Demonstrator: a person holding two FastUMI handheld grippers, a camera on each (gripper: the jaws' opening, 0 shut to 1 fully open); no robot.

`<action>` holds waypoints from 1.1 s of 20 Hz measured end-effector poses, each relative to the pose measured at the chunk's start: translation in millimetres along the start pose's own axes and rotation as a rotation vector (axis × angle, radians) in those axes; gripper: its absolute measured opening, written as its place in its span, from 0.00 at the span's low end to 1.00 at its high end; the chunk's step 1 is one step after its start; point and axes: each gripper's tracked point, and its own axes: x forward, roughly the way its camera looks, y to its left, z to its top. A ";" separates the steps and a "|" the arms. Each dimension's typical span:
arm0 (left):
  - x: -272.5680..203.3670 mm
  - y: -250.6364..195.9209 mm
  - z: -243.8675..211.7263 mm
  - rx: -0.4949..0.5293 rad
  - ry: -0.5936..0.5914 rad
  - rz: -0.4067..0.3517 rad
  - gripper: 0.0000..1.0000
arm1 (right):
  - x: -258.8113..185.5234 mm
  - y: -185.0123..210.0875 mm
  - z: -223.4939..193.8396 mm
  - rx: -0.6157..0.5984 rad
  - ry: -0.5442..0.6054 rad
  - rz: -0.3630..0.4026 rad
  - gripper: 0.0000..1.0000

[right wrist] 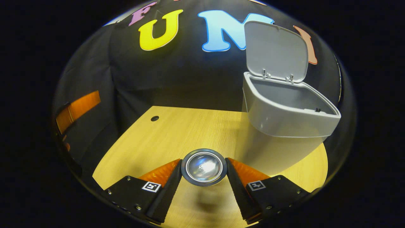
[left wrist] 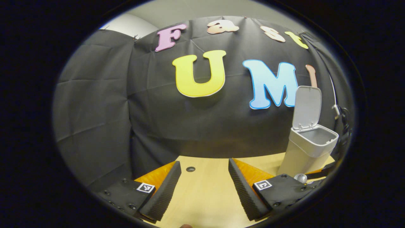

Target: Press the lid of the desktop garbage bin to open it, pick up the crumpled paper on the desktop and throw it into the bin, then pick up the pop can on the desktop and drop it into the bin, and finally close the garbage bin lid.

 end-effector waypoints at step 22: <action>-1.4 -38.9 2.9 -0.038 0.008 -0.057 0.98 | -110.6 -82.2 204.7 0.036 -0.476 -0.126 0.84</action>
